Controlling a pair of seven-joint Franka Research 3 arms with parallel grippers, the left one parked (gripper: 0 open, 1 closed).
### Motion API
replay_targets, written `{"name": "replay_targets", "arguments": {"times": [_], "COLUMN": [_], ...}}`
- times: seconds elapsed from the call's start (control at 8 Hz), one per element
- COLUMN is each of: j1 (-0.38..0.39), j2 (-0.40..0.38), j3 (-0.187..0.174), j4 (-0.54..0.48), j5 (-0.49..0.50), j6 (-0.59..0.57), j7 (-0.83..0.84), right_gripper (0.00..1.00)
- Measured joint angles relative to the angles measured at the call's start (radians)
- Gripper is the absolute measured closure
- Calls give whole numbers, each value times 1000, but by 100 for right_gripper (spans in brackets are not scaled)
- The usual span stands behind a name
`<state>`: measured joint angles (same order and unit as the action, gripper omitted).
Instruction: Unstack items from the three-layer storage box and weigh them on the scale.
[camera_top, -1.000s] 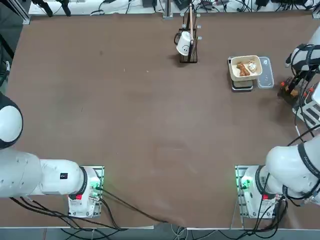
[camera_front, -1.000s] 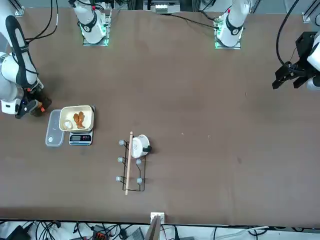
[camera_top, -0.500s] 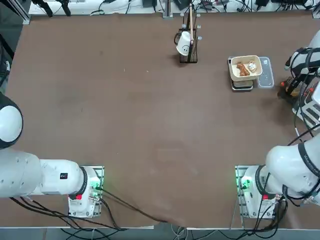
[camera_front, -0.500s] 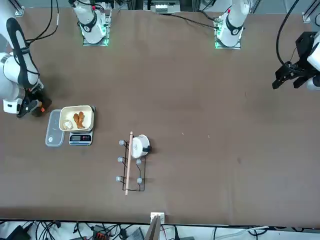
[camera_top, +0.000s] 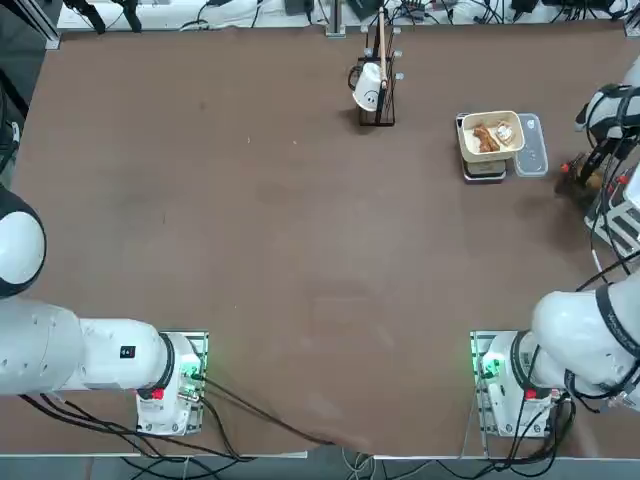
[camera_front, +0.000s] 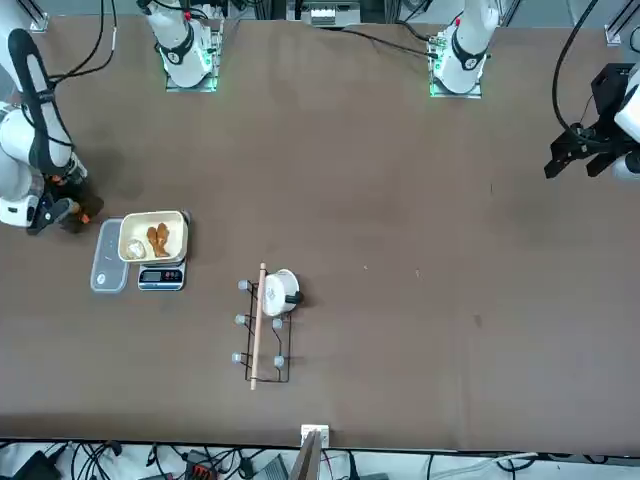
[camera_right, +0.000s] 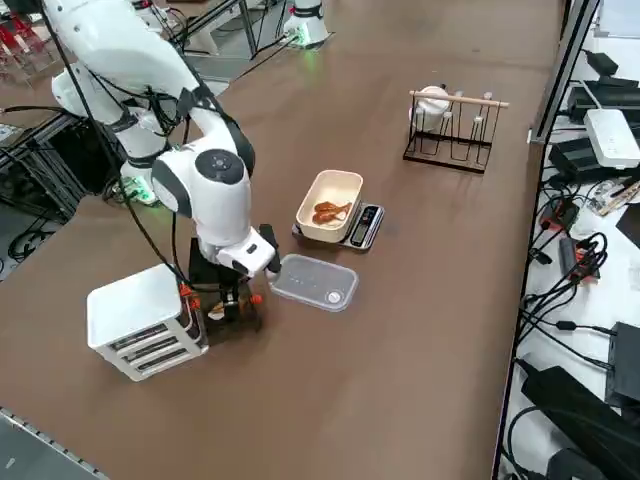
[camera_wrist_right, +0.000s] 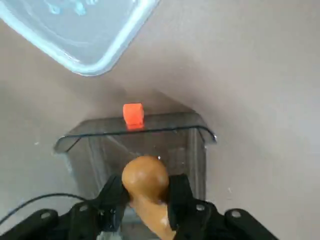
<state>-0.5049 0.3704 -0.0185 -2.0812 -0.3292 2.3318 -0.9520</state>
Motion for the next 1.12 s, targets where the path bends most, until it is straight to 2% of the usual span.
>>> {"name": "replay_targets", "arguments": {"times": [0.25,0.5,0.75,0.88,1.0,1.12], "j1": [3,10,18,23,30,48], "j2": [-67,-112,-134,-135,-132,-125], "j3": [42,100,186,239,293,329], "j4": [4,32,78,86,87,88], "j5": [60,197,363,417,444,451], "j6": [-58,-169,-299,-315,-314,-304], "j7": [6,51,206,319,444,555], "right_gripper": [54,54,54,54,54,54]}}
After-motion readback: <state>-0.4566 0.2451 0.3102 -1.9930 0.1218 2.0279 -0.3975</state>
